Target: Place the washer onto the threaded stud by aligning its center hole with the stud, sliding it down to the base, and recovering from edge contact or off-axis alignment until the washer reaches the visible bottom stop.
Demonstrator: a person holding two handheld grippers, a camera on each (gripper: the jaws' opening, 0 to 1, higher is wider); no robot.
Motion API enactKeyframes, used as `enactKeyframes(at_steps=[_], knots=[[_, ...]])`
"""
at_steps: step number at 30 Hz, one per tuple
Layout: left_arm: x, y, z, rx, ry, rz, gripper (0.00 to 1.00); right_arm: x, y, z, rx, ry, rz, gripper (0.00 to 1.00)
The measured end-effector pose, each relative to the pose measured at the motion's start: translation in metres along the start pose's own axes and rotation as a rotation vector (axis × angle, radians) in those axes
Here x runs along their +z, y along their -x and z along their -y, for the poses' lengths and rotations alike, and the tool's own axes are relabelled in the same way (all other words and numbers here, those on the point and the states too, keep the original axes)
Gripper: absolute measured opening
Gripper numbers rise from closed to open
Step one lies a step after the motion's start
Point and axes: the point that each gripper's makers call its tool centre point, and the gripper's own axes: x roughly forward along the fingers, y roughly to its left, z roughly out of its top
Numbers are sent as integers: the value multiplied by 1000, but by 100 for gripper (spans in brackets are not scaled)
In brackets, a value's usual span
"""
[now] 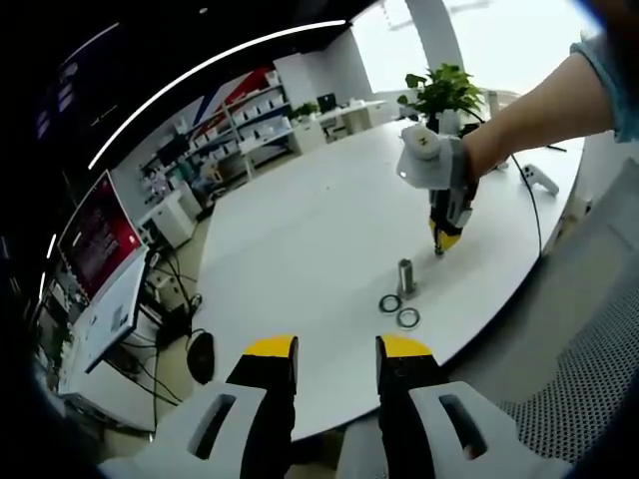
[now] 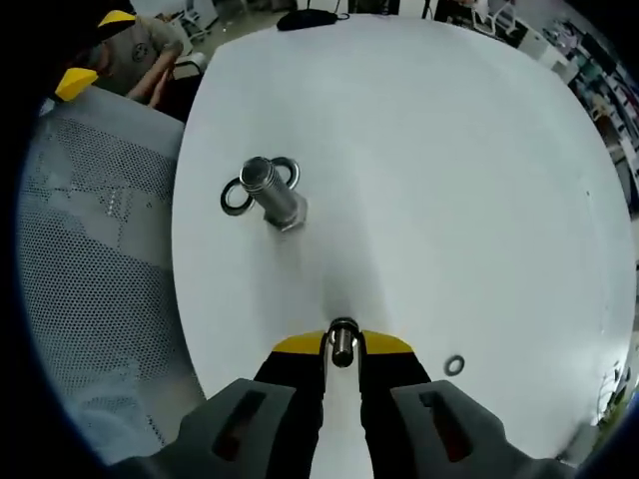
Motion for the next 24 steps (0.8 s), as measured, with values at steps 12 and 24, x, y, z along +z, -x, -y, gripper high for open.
enactKeyframes(at_steps=[12,24], knots=[[-1,0,1,-3,-2,-4,29,-2,-4,1,-5,9,-19,13],[0,0,1,-5,-2,-2,29,1,0,11,-33,16,30,31]])
